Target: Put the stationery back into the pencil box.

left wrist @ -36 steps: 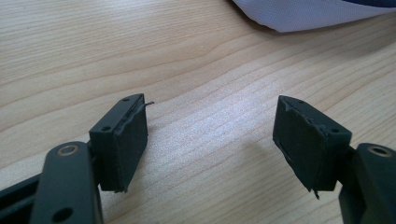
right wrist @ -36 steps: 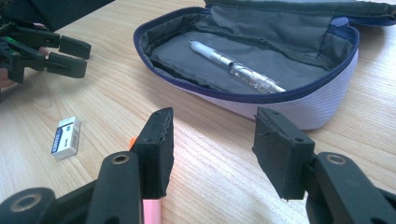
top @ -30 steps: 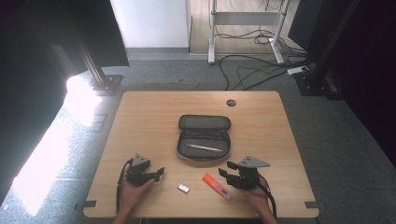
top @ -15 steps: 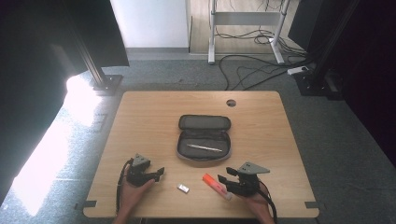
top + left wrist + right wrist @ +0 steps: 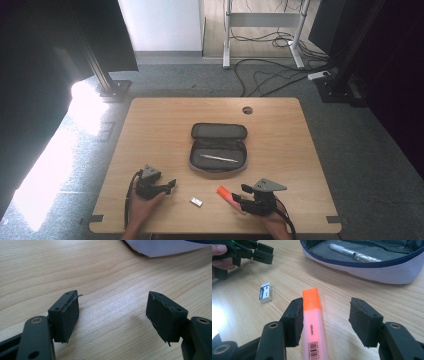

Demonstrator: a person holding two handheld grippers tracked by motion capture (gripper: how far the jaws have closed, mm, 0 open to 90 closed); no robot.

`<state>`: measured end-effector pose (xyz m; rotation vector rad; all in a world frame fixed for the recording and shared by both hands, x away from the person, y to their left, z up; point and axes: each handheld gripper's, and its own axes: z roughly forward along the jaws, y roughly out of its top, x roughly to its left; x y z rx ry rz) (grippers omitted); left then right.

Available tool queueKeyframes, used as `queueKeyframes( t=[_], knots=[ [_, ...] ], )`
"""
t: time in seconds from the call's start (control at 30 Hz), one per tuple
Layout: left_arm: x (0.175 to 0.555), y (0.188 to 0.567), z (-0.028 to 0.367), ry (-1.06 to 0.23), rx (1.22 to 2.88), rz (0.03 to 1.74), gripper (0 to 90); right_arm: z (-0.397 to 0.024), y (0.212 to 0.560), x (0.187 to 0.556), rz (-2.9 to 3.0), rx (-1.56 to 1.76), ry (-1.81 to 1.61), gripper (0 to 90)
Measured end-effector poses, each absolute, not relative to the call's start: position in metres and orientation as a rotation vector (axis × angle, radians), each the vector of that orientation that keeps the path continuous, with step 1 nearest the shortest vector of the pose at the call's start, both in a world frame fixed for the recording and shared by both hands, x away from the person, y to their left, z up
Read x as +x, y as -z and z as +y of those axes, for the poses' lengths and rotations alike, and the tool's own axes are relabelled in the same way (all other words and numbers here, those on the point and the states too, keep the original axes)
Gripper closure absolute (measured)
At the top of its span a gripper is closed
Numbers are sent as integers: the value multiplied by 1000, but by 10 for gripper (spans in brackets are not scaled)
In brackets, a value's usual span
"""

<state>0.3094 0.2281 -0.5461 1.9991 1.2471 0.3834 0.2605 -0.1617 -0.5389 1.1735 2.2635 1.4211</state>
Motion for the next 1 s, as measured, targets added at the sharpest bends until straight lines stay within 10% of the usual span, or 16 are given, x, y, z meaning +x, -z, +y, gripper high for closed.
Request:
queueKeyframes(
  t=[1.0],
  knots=[
    [310,546,228,-382,1994,1248,270,-135,550,253,2380,1057,-1256,536]
  ],
)
